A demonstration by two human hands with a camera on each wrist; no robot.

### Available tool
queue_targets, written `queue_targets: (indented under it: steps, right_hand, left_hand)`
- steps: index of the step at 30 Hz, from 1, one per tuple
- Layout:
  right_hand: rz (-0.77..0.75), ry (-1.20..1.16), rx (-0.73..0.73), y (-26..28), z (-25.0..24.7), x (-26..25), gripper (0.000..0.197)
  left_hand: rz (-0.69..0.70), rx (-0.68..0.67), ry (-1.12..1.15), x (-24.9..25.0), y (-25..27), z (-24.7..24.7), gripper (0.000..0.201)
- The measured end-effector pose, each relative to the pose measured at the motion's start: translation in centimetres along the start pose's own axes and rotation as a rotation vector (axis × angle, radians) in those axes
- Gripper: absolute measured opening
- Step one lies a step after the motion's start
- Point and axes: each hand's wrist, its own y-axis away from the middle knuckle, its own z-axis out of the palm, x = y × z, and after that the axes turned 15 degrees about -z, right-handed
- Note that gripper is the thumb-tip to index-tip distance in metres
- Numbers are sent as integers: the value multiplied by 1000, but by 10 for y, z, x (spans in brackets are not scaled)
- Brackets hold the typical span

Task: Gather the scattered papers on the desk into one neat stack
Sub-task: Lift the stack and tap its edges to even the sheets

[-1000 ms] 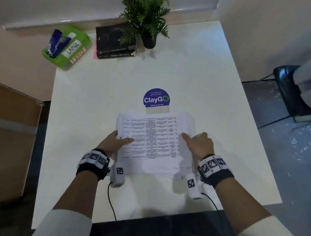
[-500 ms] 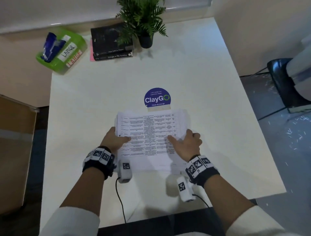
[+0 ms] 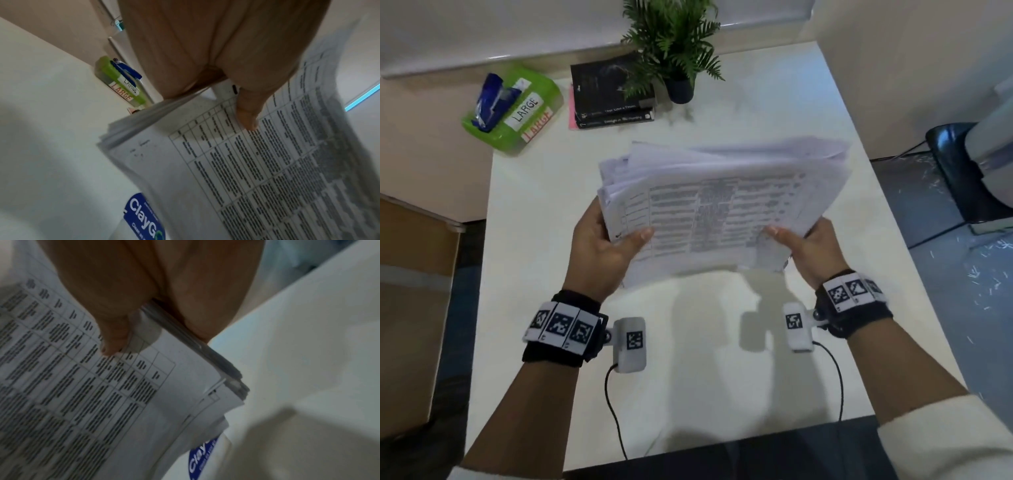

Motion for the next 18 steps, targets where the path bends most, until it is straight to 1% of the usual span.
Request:
queue_targets:
  steps: [1,2,4,6,8,10,12,15,18]
  right_hand:
    - [-76,41,1,-6,-3,-10,23]
    - [-141,63,10,-10,-6,-17,18]
    - [-215,70,48,-9,-14,-20,20]
    - [-195,78,84,-2,-20,-9,24]
    - [-163,108,76,7,-26,6,25]
    - [-140,108,53,13,-28,17,31]
    - [-130,119,43,13,-27,20,30]
    - [-151,113,42,7,-24,17,25]
    - [-176,55,36,2,-29,10,20]
  left_hand:
    - [25,22,34,4,-2,3,48]
    - [45,47,68,6,-3,6,46]
    - [47,110,80,1,-2,12,43]
    - [25,140,36,-12,3,21,41]
    - [15,116,11,-28,11,34,39]
    - [-17,113,10,-42,16,45,34]
    - [-52,152,25,-51,15,53,31]
    - [-79,225,32,-50,9,55,34]
    - [-35,225,62,-44,9,49,35]
